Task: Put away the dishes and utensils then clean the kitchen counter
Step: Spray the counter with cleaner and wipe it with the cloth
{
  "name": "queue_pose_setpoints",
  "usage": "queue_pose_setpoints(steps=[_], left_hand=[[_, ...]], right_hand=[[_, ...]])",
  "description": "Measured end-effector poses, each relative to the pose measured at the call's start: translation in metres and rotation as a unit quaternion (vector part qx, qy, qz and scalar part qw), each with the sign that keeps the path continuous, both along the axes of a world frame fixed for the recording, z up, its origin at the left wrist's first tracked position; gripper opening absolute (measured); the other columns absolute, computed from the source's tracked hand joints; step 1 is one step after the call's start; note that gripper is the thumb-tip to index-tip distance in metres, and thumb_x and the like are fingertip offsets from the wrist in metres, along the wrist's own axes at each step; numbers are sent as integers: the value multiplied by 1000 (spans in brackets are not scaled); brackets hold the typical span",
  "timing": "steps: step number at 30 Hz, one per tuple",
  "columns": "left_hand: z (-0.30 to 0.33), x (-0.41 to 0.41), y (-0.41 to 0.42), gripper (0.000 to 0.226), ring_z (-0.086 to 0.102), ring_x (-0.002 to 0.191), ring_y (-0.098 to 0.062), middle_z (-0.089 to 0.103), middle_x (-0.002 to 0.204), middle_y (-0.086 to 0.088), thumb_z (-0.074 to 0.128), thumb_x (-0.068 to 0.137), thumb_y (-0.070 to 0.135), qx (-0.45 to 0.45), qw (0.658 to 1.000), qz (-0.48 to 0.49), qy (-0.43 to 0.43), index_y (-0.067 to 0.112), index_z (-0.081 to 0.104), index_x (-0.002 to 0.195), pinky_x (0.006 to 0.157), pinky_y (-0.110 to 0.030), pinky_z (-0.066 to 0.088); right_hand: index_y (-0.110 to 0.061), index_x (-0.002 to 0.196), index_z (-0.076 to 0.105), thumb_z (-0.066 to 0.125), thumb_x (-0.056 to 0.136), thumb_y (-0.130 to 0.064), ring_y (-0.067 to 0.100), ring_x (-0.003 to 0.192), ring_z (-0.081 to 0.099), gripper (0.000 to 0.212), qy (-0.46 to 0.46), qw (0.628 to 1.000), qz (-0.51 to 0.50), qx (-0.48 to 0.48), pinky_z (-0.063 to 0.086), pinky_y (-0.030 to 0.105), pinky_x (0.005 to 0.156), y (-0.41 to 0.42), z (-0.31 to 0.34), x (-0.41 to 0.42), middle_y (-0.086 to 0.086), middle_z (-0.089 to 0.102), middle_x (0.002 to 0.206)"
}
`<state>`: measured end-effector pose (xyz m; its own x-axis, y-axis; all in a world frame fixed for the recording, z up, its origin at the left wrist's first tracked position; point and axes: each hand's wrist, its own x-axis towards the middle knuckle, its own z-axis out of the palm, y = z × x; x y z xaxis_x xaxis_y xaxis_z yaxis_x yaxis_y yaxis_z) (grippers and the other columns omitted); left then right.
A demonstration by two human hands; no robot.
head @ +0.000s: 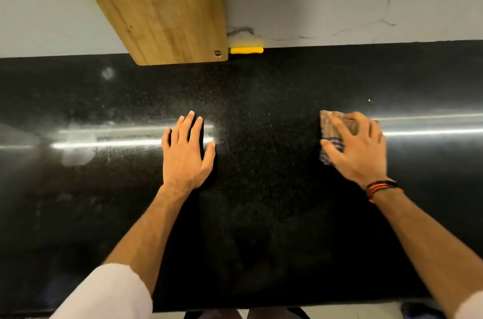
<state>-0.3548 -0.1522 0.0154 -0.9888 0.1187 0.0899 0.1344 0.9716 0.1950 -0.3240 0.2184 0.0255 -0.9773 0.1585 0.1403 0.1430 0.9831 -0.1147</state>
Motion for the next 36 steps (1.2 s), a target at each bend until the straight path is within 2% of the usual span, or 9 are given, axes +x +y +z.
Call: queue_pose_setpoints(steps=[7,10,16,20,24,28,32,34,36], left_hand=[[2,0,2,64,22,148,-25,25,160,-5,41,95,49,-16,1000,4,-5,14,36,149,119,-50,17],[1,1,3,65,22,148,-26,25,160,-7,38,95,49,-22,1000,2,-5,12,37,149,119,-51,17],[3,-1,3,66,21,148,-26,24,161,-7,37,94,49,-33,999,2,-11,12,36,149,118,-50,16],[2,-2,1,66,18,149,-24,21,162,-6,36,92,43,-29,999,-4,-21,13,33,150,119,-50,14],[2,-2,0,65,18,149,-23,22,162,-5,35,93,44,-22,1000,4,-19,14,33,151,120,-49,15],[4,-3,1,64,25,147,-22,28,159,-4,39,91,45,-8,1000,6,-13,16,39,148,119,-47,18],[14,-19,3,53,43,129,-24,45,144,-3,48,86,47,5,1000,9,21,17,54,130,107,-43,30],[15,-42,2,54,42,130,-25,45,144,-5,48,87,49,8,999,8,34,17,53,131,106,-43,30],[12,-67,2,63,32,141,-28,35,154,-8,45,90,51,7,1000,-1,21,15,44,142,113,-49,25]], right_hand=[[-32,143,48,40,83,-62,42,123,36,68,-6,1000,-19,6,33,55,106,-17,-1,-11,15,37,141],[-33,141,50,44,81,-61,39,123,40,67,-1,1000,14,20,34,54,106,-64,-2,-29,13,41,142],[-37,141,48,43,80,-62,37,126,39,67,-27,996,89,12,27,56,109,-186,2,-69,11,43,142],[-37,141,49,41,80,-63,36,130,37,67,-40,993,115,-10,25,56,111,-224,1,-78,10,42,145],[-36,139,52,43,79,-63,35,129,39,66,-26,990,139,-20,27,53,112,-209,0,-81,9,43,144],[-36,139,53,47,79,-62,34,124,42,66,-14,993,118,-1,32,50,109,-158,0,-87,8,45,141],[-35,139,53,45,78,-61,36,123,44,66,-13,998,53,13,36,49,105,-63,-3,-85,8,45,140],[-33,139,54,42,80,-62,36,122,43,67,-14,1000,15,15,37,49,105,-19,-2,-78,8,43,139],[-32,140,52,39,81,-63,38,123,40,68,-14,1000,-7,13,36,51,106,10,1,-72,8,41,138]])
